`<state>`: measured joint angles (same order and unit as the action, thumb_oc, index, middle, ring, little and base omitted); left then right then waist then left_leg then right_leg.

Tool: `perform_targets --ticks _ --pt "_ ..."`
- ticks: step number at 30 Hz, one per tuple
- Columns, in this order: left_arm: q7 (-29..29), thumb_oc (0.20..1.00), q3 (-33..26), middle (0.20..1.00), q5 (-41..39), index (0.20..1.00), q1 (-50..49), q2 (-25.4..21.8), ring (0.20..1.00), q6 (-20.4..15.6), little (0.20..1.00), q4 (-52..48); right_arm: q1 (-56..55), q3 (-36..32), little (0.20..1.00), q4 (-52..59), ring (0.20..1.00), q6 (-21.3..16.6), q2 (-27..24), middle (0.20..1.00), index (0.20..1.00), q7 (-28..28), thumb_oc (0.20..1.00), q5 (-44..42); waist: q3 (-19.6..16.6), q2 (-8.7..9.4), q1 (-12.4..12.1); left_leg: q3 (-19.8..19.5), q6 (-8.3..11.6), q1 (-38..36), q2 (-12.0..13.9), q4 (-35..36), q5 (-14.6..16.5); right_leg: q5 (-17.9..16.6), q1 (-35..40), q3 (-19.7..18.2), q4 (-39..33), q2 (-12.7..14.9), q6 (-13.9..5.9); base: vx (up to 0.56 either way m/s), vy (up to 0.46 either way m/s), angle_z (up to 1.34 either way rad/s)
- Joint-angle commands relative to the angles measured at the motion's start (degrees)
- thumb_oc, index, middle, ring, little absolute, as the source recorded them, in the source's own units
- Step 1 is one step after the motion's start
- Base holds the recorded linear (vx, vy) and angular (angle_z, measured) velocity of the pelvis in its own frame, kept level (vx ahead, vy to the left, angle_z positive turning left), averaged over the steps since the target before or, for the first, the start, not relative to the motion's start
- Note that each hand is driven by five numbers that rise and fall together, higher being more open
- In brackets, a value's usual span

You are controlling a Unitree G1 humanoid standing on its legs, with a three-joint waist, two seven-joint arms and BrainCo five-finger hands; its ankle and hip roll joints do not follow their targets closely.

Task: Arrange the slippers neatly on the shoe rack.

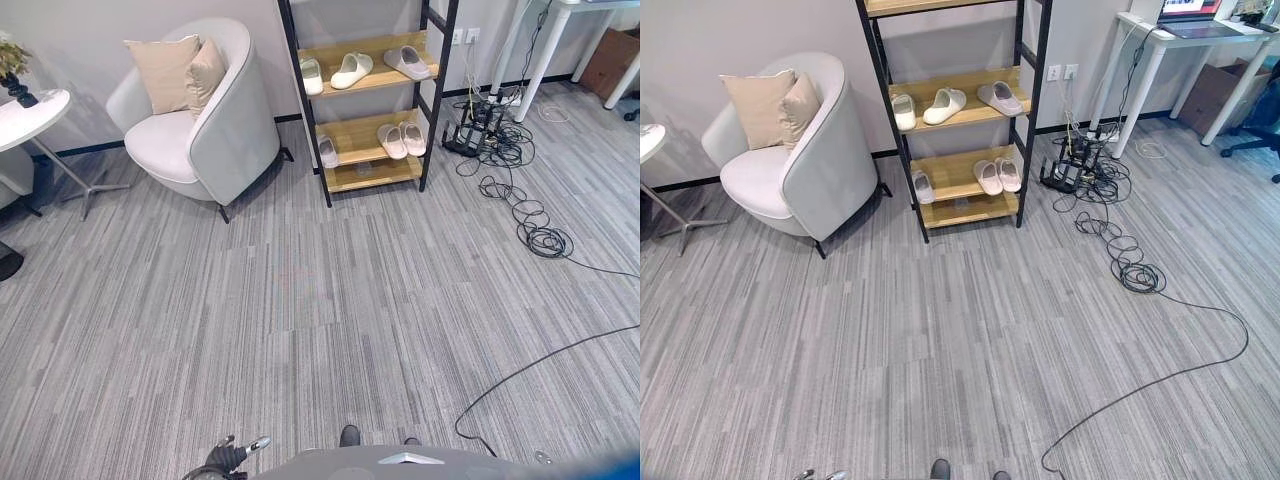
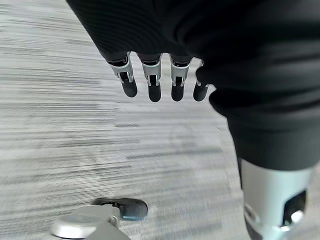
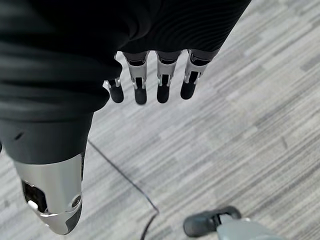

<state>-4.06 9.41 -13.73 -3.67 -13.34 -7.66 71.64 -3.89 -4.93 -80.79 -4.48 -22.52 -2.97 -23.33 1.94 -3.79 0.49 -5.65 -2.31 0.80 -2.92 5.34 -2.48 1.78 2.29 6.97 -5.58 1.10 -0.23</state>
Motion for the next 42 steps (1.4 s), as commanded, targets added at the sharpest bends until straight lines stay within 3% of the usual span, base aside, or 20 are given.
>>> perform_targets --ticks 1,8,9,11,13,14,15,16,17,18,20,24,27,29,30,32,35,39,40,42 --pt "0.21 1.0 -0.82 1.0 3.66 1.0 3.72 -0.23 1.0 -0.44 1.0 1.54 2.0 0.75 1.0 -0.4 1.0 -0.22 -0.23 1.0 1.0 0.08 1.0 1.92 1.03 1.73 -0.34 -1.59 2.61 -2.33 0.41 -0.34 5.75 0.35 -0.73 1.88 0.58 2.9 -4.63 -0.03 -0.031 0.01" --pt "1.38 1.0 5.12 1.0 7.71 1.0 6.99 2.28 1.0 1.09 1.0 1.01 2.98 2.59 1.0 3.62 1.0 -1.2 1.79 1.0 1.0 -1.23 1.0 4.09 2.15 1.37 1.14 -3.06 3.84 -1.35 1.23 -0.34 5.42 1.38 -0.58 5.56 1.94 2.63 -3.41 0.04 -0.098 0.31" --pt "1.55 1.0 6.12 1.0 9.11 1.0 7.03 1.45 1.0 1.05 1.0 0.11 3.56 4.69 1.0 4.46 1.0 -0.89 0.01 1.0 1.0 -0.96 1.0 8.24 3.37 1.33 1.41 -2.69 4.06 -2.74 3.28 -1.09 5.85 4.62 -2.55 4.58 7.83 1.76 -1.91 0.14 -0.173 0.29" --pt "1.51 1.0 5.95 1.0 8.95 1.0 7.03 1.17 1.0 1.05 1.0 -0.11 3.87 5.01 1.0 4.38 1.0 -0.77 -0.21 1.0 1.0 -0.76 1.0 8.6 3.82 1.6 1.34 -2.25 4.27 -2.19 3.55 -3.34 6.51 5.16 -2.64 3.97 8.56 1.68 -1.57 0.1 -0.154 0.01" --pt "1.87 1.0 5.58 1.0 8.6 1.0 7.18 0.66 1.0 1.08 1.0 -0.89 4.12 5.91 1.0 4.03 1.0 -0.82 -0.3 1.0 1.0 -0.49 1.0 9.95 5.7 2.54 0.62 0.98 5.77 3.18 4.06 -15.39 5.27 5.7 -1.41 3.22 7.83 1.6 -0.15 0.05 -0.211 -0.08" --pt "1.53 1.0 5.3 1.0 8.63 1.0 7.39 0.52 1.0 1.22 1.0 -1.43 5.16 6.53 1.0 3.98 1.0 -0.58 -0.52 1.0 1.0 -0.57 1.0 10.36 7.31 3.41 -0.42 3.04 5.33 9.44 4.78 -26.1 1.71 5.68 -0.43 3.35 7.58 1.65 0.86 0.02 -0.175 0.0" --pt "1.53 1.0 5.29 1.0 8.63 1.0 7.41 0.51 1.0 1.23 1.0 -1.44 5.19 6.53 1.0 3.96 1.0 -0.58 -0.51 1.0 1.0 -0.57 1.0 10.35 7.21 3.32 -0.41 2.99 5.34 9.78 4.86 -26.51 1.89 5.67 -0.59 3.36 7.59 1.56 0.88 0.22 -0.186 -0.05" --pt "1.42 1.0 5.24 1.0 9.02 1.0 6.8 0.43 1.0 1.17 1.0 -1.36 5.89 7.44 1.0 3.66 1.0 0.05 -1.49 1.0 1.0 -1.05 1.0 11.69 7.68 4.13 -2.66 6.74 3.9 17.31 3.3 -26.0 3.93 6.72 2.24 3.17 6.16 2.2 0.13 0.39 0.002 0.17" --pt "0.88 1.0 4.96 1.0 10.03 1.0 5.95 0.35 1.0 1.13 1.0 -0.89 5.79 8.08 1.0 4.1 1.0 0.07 -1.62 1.0 1.0 -1.28 1.0 12.54 7.34 4.1 -4.84 7.28 3.73 19.79 1.2 -19.8 1.98 6.95 4.81 2.73 4.39 2.16 -0.79 0.65 0.111 0.13" --pt "1.11 1.0 4.0 1.0 9.49 1.0 5.49 0.23 1.0 1.18 1.0 0.63 6.77 9.2 1.0 5.18 1.0 -0.1 -0.77 1.0 1.0 -1.25 1.0 14.02 6.48 4.55 -6.65 3.07 4.09 19.36 -0.83 -15.65 0.6 7.21 6.28 0.45 3.85 2.14 -1.67 0.53 0.201 -0.65" --pt "0.51 1.0 3.25 1.0 9.92 1.0 4.74 -0.08 1.0 1.39 1.0 1.57 7.13 9.05 1.0 5.99 1.0 -0.04 -0.22 1.0 1.0 -1.53 1.0 14.2 5.24 5.17 -6.38 1.94 2.99 17.93 -1.72 -14.6 1.07 6.68 5.83 -0.33 4.78 2.84 -2.46 0.39 0.176 -1.51" --pt "-0.45 1.0 2.11 1.0 10.16 1.0 5.5 -2.04 1.0 1.68 1.0 0.58 7.89 10.47 1.0 8.71 1.0 0.0 3.35 1.0 1.0 -1.11 1.0 14.67 3.78 7.7 -5.99 2.91 -0.59 14.32 -3.17 -15.41 5.68 0.78 3.32 -2.13 13.71 5.79 -6.22 0.36 0.246 -0.42" --pt "-1.42 1.0 2.97 1.0 10.37 1.0 7.59 -3.56 1.0 1.64 1.0 -1.5 8.82 10.64 1.0 10.06 1.0 0.25 4.68 1.0 1.0 -1.16 1.0 14.14 5.15 6.31 -4.55 2.23 -3.54 10.63 -3.09 -15.17 8.0 -12.13 -3.4 -0.85 32.08 9.47 -8.82 0.23 0.272 -0.13" --pt "-1.63 1.0 3.13 1.0 10.59 1.0 9.31 -4.68 1.0 1.87 1.0 -1.27 8.82 10.47 1.0 9.86 1.0 0.05 5.21 1.0 1.0 -1.27 1.0 14.25 6.15 3.58 -2.46 0.05 -4.19 5.52 -1.14 -13.26 9.18 -8.72 -10.25 1.47 39.32 10.01 -6.83 0.32 0.227 0.44" --pt "-1.63 1.0 3.11 1.0 10.59 1.0 9.32 -4.67 1.0 1.87 1.0 -1.25 8.83 10.49 1.0 9.85 1.0 0.05 5.2 1.0 1.0 -1.27 1.0 14.25 6.37 3.73 -2.34 -0.02 -4.16 5.28 -1.3 -13.23 9.26 -8.36 -10.13 1.53 39.69 10.21 -6.8 0.41 0.139 0.32" --pt "-2.23 1.0 3.31 1.0 10.82 1.0 10.32 -5.01 1.0 1.66 1.0 -1.36 8.33 10.89 1.0 9.34 1.0 0.13 5.49 1.0 1.0 -1.26 1.0 14.71 7.56 3.0 -0.35 -1.9 -3.28 -0.78 -0.2 -10.83 10.14 -1.8 -14.33 2.83 31.84 8.1 -4.83 0.43 -0.031 0.22" --pt "-2.52 1.0 3.87 1.0 11.17 1.0 11.03 -3.65 1.0 1.52 1.0 -0.06 7.37 10.74 1.0 7.21 1.0 0.4 5.17 1.0 1.0 -0.78 1.0 13.96 7.76 3.42 2.59 -6.03 -1.23 -6.56 0.2 -8.5 12.0 -3.04 -18.32 -1.77 18.19 3.49 -6.46 0.4 -0.105 0.73" --pt "-2.54 1.0 3.31 1.0 12.0 1.0 8.22 -1.53 1.0 1.88 1.0 2.74 7.12 10.9 1.0 5.97 1.0 0.28 4.28 1.0 1.0 -1.51 1.0 14.03 4.52 3.57 1.12 -8.24 1.55 -6.58 1.91 -11.82 10.52 -1.0 -12.38 -1.78 13.24 -0.05 -3.5 0.4 -0.267 1.15" --pt "-2.41 1.0 2.93 1.0 11.14 1.0 7.8 -0.93 1.0 1.96 1.0 2.41 7.41 11.25 1.0 6.73 1.0 -0.06 4.05 1.0 1.0 -2.0 1.0 13.97 4.1 4.21 -0.07 -8.01 3.81 -4.58 3.2 -17.0 9.02 1.37 -9.62 -0.2 12.29 -1.11 -1.83 0.19 -0.225 0.19" --pt "-2.72 1.0 3.07 1.0 10.95 1.0 8.06 -0.79 1.0 2.13 1.0 2.14 7.98 11.43 1.0 7.3 1.0 -0.27 3.91 1.0 1.0 -2.29 1.0 13.88 4.71 4.77 -0.35 -6.93 4.8 -1.15 3.87 -22.94 7.03 1.79 -9.04 0.45 12.42 -0.68 -1.23 0.05 -0.162 0.36"
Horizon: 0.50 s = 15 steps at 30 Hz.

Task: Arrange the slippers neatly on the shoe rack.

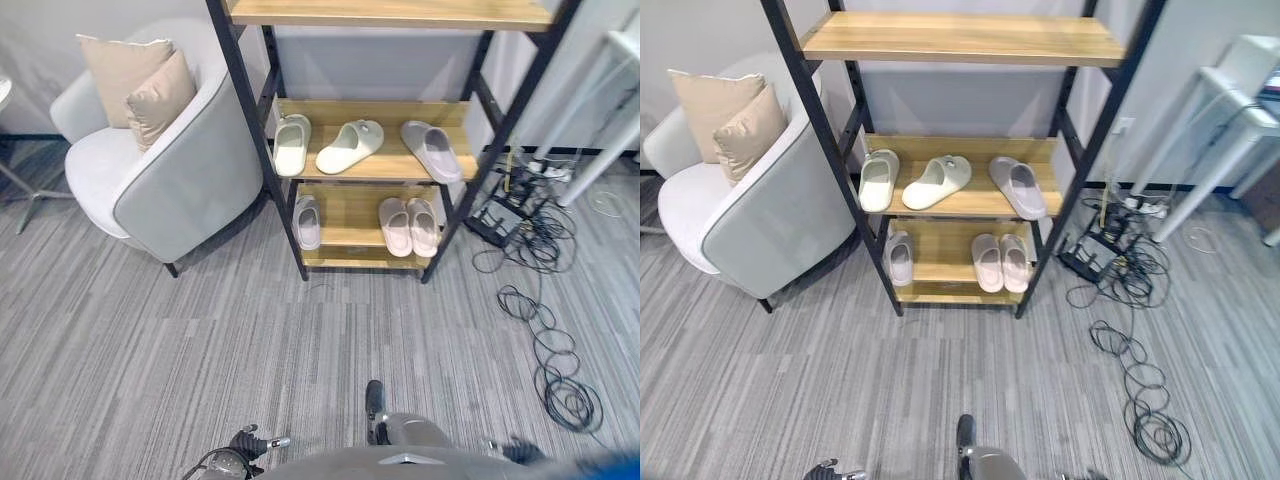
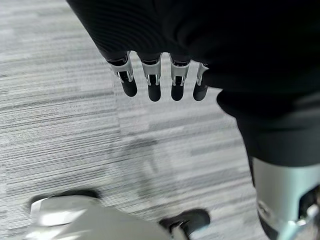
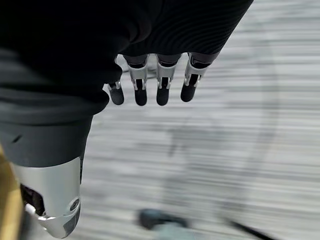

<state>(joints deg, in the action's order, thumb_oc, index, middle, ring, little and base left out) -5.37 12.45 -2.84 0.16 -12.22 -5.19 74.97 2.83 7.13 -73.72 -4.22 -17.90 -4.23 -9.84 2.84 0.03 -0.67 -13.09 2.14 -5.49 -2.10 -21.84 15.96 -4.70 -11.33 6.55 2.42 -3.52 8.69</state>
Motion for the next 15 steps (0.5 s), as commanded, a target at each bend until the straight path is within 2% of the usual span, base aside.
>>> perform_targets --ticks 1,2,3,4,5,7,8,10,15 --pt "-2.05 1.0 0.39 1.0 -0.58 1.0 5.04 -1.77 1.0 -0.33 1.0 -1.92 2.28 -0.22 1.0 1.07 1.0 -1.04 -1.16 1.0 1.0 -1.83 1.0 -0.17 5.52 2.46 -0.25 3.51 -0.83 11.42 3.39 -5.01 -12.65 9.23 6.12 1.79 4.45 4.75 -8.81 -0.03 -0.121 0.61" --pt "-2.05 1.0 0.39 1.0 -0.59 1.0 5.06 -1.78 1.0 -0.32 1.0 -1.92 2.3 -0.22 1.0 1.05 1.0 -1.05 -1.15 1.0 1.0 -1.83 1.0 -0.17 5.49 2.38 -0.25 3.48 -0.84 11.64 3.43 -5.36 -12.49 9.24 6.03 1.81 4.5 4.68 -8.81 0.0 -0.132 0.48" --pt "-2.51 1.0 0.47 1.0 -0.89 1.0 5.21 -1.66 1.0 -0.51 1.0 -2.27 3.17 0.25 1.0 1.21 1.0 -1.25 -1.77 1.0 1.0 -2.25 1.0 -0.14 6.23 3.33 -1.49 5.88 -1.66 14.71 4.41 -6.47 -11.22 10.03 7.67 2.45 4.18 5.3 -8.57 0.15 -0.01 0.36" --pt "-2.59 1.0 0.5 1.0 -1.32 1.0 5.17 -1.39 1.0 -0.52 1.0 -2.12 3.52 0.87 1.0 1.68 1.0 -1.52 -1.96 1.0 1.0 -2.54 1.0 0.4 6.05 3.83 -2.33 6.62 -1.91 15.83 5.39 -0.37 -8.84 10.46 9.14 2.66 3.52 6.53 -9.25 0.21 0.025 -0.01" --pt "-2.63 1.0 0.7 1.0 -1.51 1.0 5.09 -1.37 1.0 -0.69 1.0 -2.18 3.64 1.24 1.0 2.02 1.0 -1.67 -2.04 1.0 1.0 -2.6 1.0 0.73 6.17 3.92 -2.92 6.43 -1.7 15.86 5.39 2.73 -8.92 10.69 9.93 2.82 3.27 7.09 -9.48 0.2 0.12 0.03" --pt "-2.79 1.0 1.0 1.0 -1.58 1.0 5.28 -1.33 1.0 -0.88 1.0 -1.8 3.77 1.82 1.0 2.96 1.0 -2.13 -1.88 1.0 1.0 -2.68 1.0 1.34 6.3 3.31 -4.45 3.11 -0.6 17.01 3.81 9.34 -12.63 11.29 11.46 2.1 3.15 7.34 -9.87 0.18 0.239 -0.04" --pt "-3.08 1.0 0.89 1.0 -0.99 1.0 4.99 -1.31 1.0 -0.62 1.0 -0.93 3.22 1.9 1.0 3.14 1.0 -1.92 -1.1 1.0 1.0 -2.7 1.0 2.15 5.41 2.9 -4.17 0.84 -0.59 15.02 3.01 12.79 -12.49 11.54 11.79 1.01 4.03 7.22 -10.35 0.21 0.305 -0.28" --pt "-3.58 1.0 0.67 1.0 -0.55 1.0 4.77 -1.59 1.0 -0.51 1.0 -0.54 3.05 2.06 1.0 3.42 1.0 -1.79 -0.44 1.0 1.0 -2.55 1.0 2.45 4.56 2.8 -3.6 0.15 -1.08 13.11 1.92 14.19 -12.31 11.0 11.61 0.15 4.86 7.85 -11.04 0.15 0.213 -0.7" --pt "-4.19 1.0 -0.35 1.0 -0.61 1.0 4.27 -2.35 1.0 -0.66 1.0 -0.18 2.6 1.74 1.0 3.82 1.0 -1.72 0.7 1.0 1.0 -2.52 1.0 2.14 2.98 2.39 -2.78 1.56 -2.29 10.33 0.97 17.01 -12.02 9.95 12.39 -1.09 3.25 9.11 -12.32 0.08 0.153 -0.44"
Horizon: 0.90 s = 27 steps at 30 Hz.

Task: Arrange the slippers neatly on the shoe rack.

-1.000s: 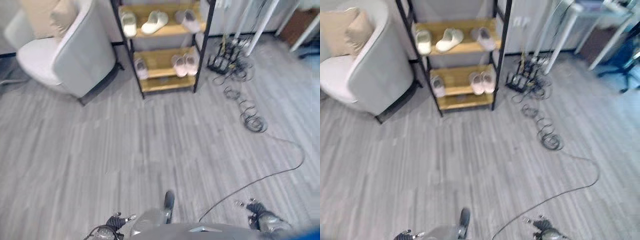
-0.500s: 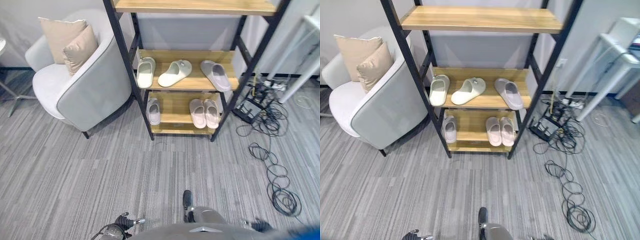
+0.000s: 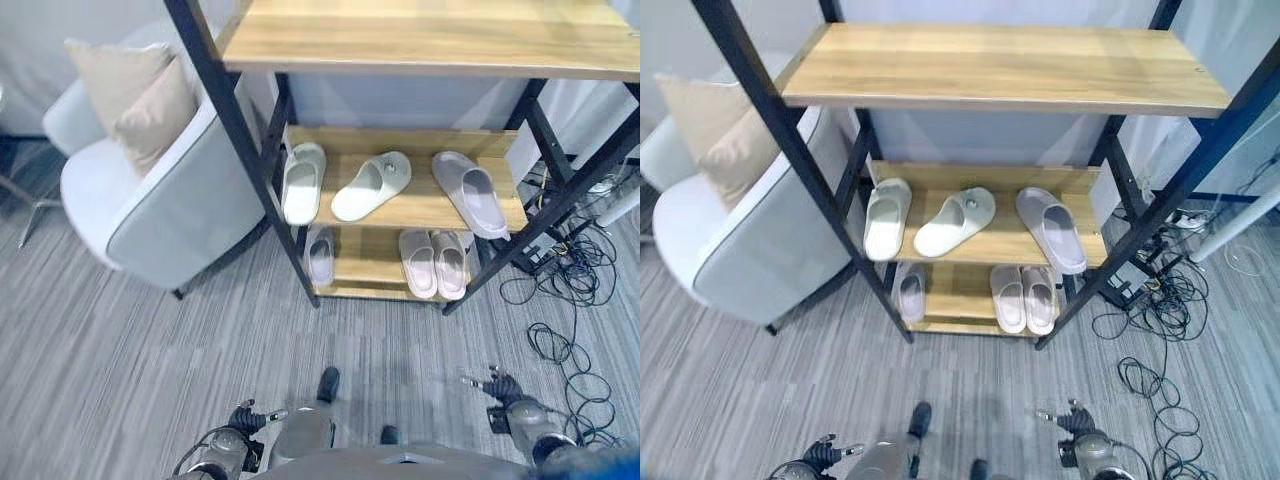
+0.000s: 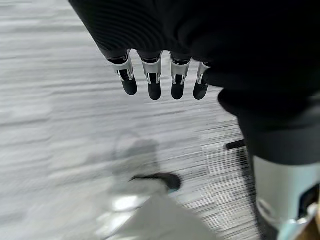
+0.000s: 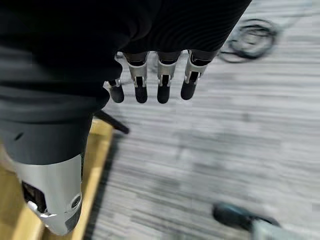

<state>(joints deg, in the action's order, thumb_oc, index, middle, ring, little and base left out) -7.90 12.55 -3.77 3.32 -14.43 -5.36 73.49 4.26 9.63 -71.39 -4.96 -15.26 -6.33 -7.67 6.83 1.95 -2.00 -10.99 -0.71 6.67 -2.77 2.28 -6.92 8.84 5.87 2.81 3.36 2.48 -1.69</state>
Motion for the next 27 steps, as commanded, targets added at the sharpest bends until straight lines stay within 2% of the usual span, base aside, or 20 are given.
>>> perform_targets --ticks 1,8,12,14,17,18,19,21,22,27 --pt "-2.06 1.0 -1.0 1.0 -0.24 1.0 1.19 -0.28 1.0 -0.61 1.0 0.96 1.12 -1.3 1.0 1.9 1.0 -1.06 -1.37 1.0 1.0 -0.79 1.0 -0.57 -1.67 0.05 -1.24 0.07 -0.04 -3.03 1.3 -6.1 11.24 -3.98 -4.17 2.23 0.95 3.74 -2.51 0.07 0.122 -0.13" --pt "-2.44 1.0 0.27 1.0 0.82 1.0 1.04 0.8 1.0 -0.66 1.0 0.58 1.52 -0.52 1.0 4.93 1.0 -1.48 -0.55 1.0 1.0 -1.56 1.0 -0.22 -2.02 -0.7 -0.63 1.26 -0.83 -4.61 0.84 -5.0 11.83 -5.07 -3.53 1.18 -0.61 4.7 -3.61 0.03 0.071 -0.06" --pt "-2.28 1.0 1.42 1.0 1.89 1.0 1.24 0.9 1.0 -0.8 1.0 0.27 2.06 -0.25 1.0 6.17 1.0 -1.52 -0.79 1.0 1.0 -1.75 1.0 0.45 -1.82 -0.45 -0.49 1.91 -1.34 -4.32 0.57 -5.47 12.39 -6.01 -4.05 1.02 -0.39 5.54 -4.46 -0.03 0.109 -0.17" --pt "-1.92 1.0 2.5 1.0 3.2 1.0 1.73 0.86 1.0 -0.85 1.0 0.33 2.84 0.45 1.0 8.36 1.0 -1.66 -1.0 1.0 1.0 -1.69 1.0 1.59 -1.16 -0.32 -0.59 2.65 -2.24 -3.14 -0.32 -6.84 13.13 -6.48 -6.02 0.67 2.19 6.56 -5.48 -0.08 0.205 -0.26" --pt "-1.39 1.0 2.95 1.0 4.56 1.0 2.41 0.43 1.0 -0.87 1.0 0.91 3.88 1.37 1.0 10.43 1.0 -2.02 -0.88 1.0 1.0 -1.42 1.0 2.64 0.88 -0.83 0.08 3.39 -3.18 -2.78 -0.7 -8.94 14.04 -8.64 -10.31 2.81 11.54 8.53 -6.23 -0.05 0.097 -0.32" --pt "-1.18 1.0 1.85 1.0 4.25 1.0 2.4 -1.3 1.0 -0.84 1.0 1.04 2.94 0.17 1.0 13.58 1.0 -0.78 -4.8 1.0 1.0 0.27 1.0 3.75 1.37 -0.39 0.89 2.85 -2.91 -4.01 -0.62 -8.98 14.27 -9.47 -11.68 4.53 8.19 9.18 -5.3 0.03 -0.002 -0.19" --pt "-1.18 1.0 1.88 1.0 4.25 1.0 2.35 -1.29 1.0 -0.84 1.0 1.02 2.84 0.16 1.0 13.68 1.0 -0.73 -4.83 1.0 1.0 0.29 1.0 3.75 1.39 -0.44 0.91 2.79 -2.9 -4.09 -0.58 -9.0 14.32 -9.48 -11.52 4.61 8.1 9.14 -5.28 0.04 -0.099 0.16" --pt "-0.99 1.0 -1.37 1.0 2.77 1.0 1.79 -2.45 1.0 -1.27 1.0 0.11 -2.63 -1.07 1.0 23.05 1.0 -1.72 -5.29 1.0 1.0 0.81 1.0 2.84 1.42 0.19 1.66 2.36 -2.8 -4.65 -0.68 -8.12 14.2 -9.53 -11.31 1.73 4.94 6.99 -5.49 0.01 -0.102 0.44" --pt "-0.73 1.0 -1.72 1.0 2.75 1.0 1.47 -2.43 1.0 -1.38 1.0 -0.08 -4.08 -1.09 1.0 25.78 1.0 -1.47 -5.2 1.0 1.0 1.44 1.0 3.37 1.16 0.28 1.8 2.42 -2.56 -4.9 -0.37 -7.53 14.09 -9.25 -10.72 1.53 3.55 6.6 -5.29 0.02 -0.109 0.36" --pt "-0.32 1.0 -0.79 1.0 3.4 1.0 1.05 -1.08 1.0 -1.28 1.0 -0.67 -4.4 0.21 1.0 24.32 1.0 -2.03 -3.87 1.0 1.0 2.11 1.0 3.28 0.13 0.6 1.46 2.05 -1.89 -5.69 0.32 -5.92 13.64 -8.48 -8.13 2.29 0.06 5.92 -4.76 0.03 -0.061 0.02"
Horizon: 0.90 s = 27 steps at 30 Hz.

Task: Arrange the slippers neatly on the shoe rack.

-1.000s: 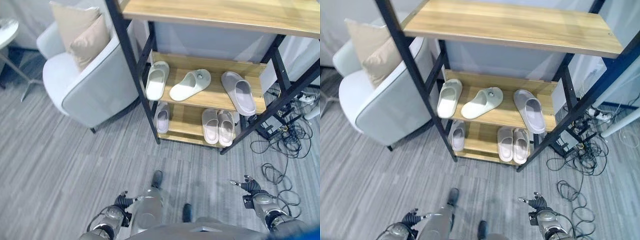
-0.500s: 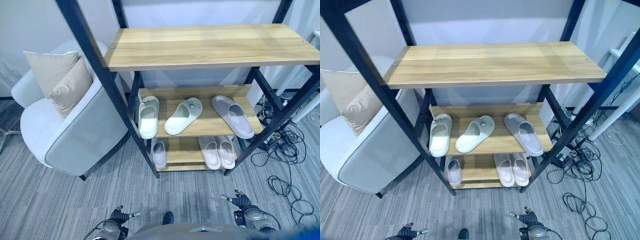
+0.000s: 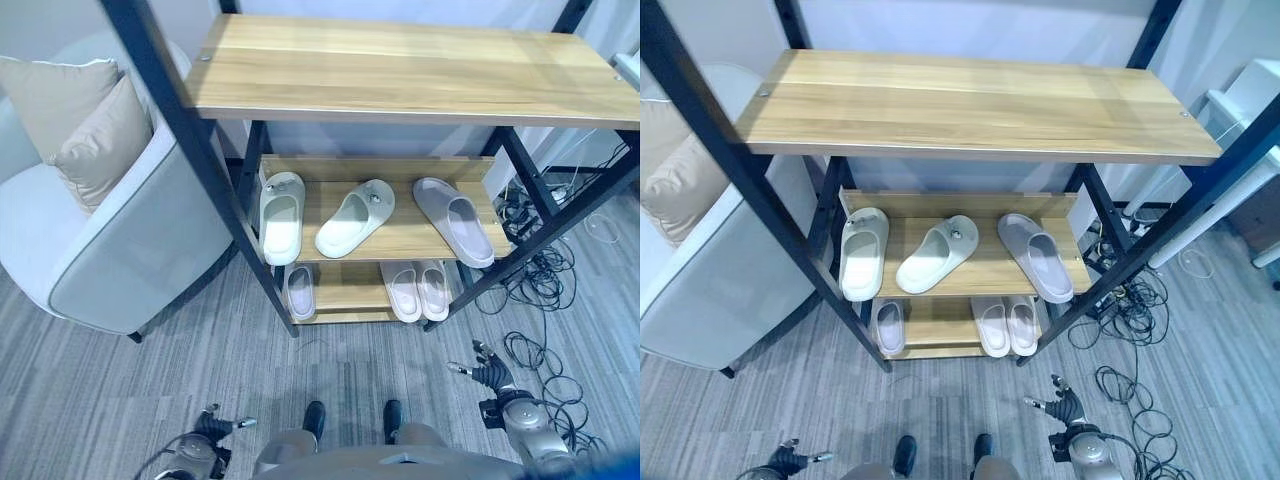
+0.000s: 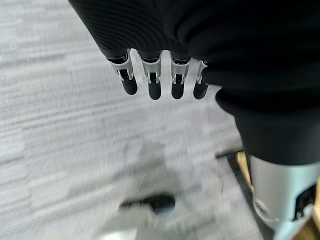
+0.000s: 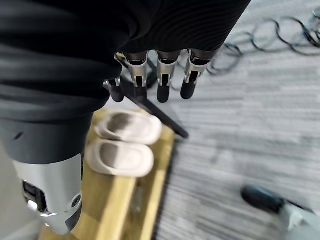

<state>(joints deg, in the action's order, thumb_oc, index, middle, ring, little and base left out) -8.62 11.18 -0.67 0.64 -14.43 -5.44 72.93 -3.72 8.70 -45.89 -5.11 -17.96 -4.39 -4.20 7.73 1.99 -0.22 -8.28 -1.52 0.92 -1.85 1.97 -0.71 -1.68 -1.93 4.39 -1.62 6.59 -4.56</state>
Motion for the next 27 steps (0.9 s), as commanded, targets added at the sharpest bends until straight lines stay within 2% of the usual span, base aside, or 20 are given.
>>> perform_targets --ticks 1,6,12,21,24,27 --pt "0.4 1.0 0.57 1.0 0.3 1.0 3.73 -1.08 1.0 -1.2 1.0 -0.12 3.6 1.16 1.0 -1.21 1.0 -1.9 -1.17 1.0 1.0 0.16 1.0 -0.19 -0.74 0.56 -0.31 -0.67 -1.08 0.0 -0.6 -5.58 7.41 2.03 -0.28 0.73 5.01 1.81 -1.88 0.05 -0.047 0.0" --pt "0.57 1.0 1.79 1.0 1.59 1.0 3.61 0.03 1.0 -1.08 1.0 0.18 5.08 3.56 1.0 -4.9 1.0 -2.69 0.23 1.0 1.0 1.0 1.0 -1.06 -1.51 0.53 -1.06 -1.36 -0.63 -1.78 -0.23 -2.84 6.65 2.41 1.89 1.78 2.8 1.53 -1.8 0.04 -0.023 0.02" --pt "0.33 1.0 2.21 1.0 2.56 1.0 3.63 0.14 1.0 -1.44 1.0 0.08 6.13 7.46 1.0 -2.99 1.0 -3.48 1.02 1.0 1.0 2.53 1.0 -0.63 -1.48 0.33 -2.04 -2.07 -0.45 -2.0 -0.27 -2.36 6.41 2.73 2.63 2.68 2.39 1.72 -1.8 0.01 0.0 0.05" --pt "0.24 1.0 3.75 1.0 3.77 1.0 3.35 1.24 1.0 -2.36 1.0 -0.4 8.09 17.43 1.0 4.73 1.0 -5.02 1.31 1.0 1.0 6.96 1.0 2.0 -0.84 -0.16 -3.97 -3.4 -0.21 -0.98 -0.58 -2.87 6.15 3.31 2.83 4.23 2.32 2.31 -1.82 0.0 0.002 0.09" --pt "0.5 1.0 4.2 1.0 3.82 1.0 3.43 1.44 1.0 -2.4 1.0 -0.46 8.91 18.9 1.0 5.78 1.0 -5.18 1.23 1.0 1.0 8.19 1.0 1.37 -0.86 -0.14 -4.2 -3.52 -0.17 -0.89 -0.59 -2.85 6.12 3.42 2.8 4.43 2.34 2.36 -1.8 0.01 -0.001 0.12" --pt "0.98 1.0 5.69 1.0 4.1 1.0 3.85 2.16 1.0 -2.73 1.0 -0.53 11.6 25.19 1.0 14.71 1.0 -6.29 0.02 1.0 1.0 12.5 1.0 -0.93 -0.62 0.28 -4.84 -3.88 0.08 -0.57 -0.4 -3.02 6.02 3.67 2.66 4.5 2.42 2.22 -1.73 0.01 -0.003 0.03"
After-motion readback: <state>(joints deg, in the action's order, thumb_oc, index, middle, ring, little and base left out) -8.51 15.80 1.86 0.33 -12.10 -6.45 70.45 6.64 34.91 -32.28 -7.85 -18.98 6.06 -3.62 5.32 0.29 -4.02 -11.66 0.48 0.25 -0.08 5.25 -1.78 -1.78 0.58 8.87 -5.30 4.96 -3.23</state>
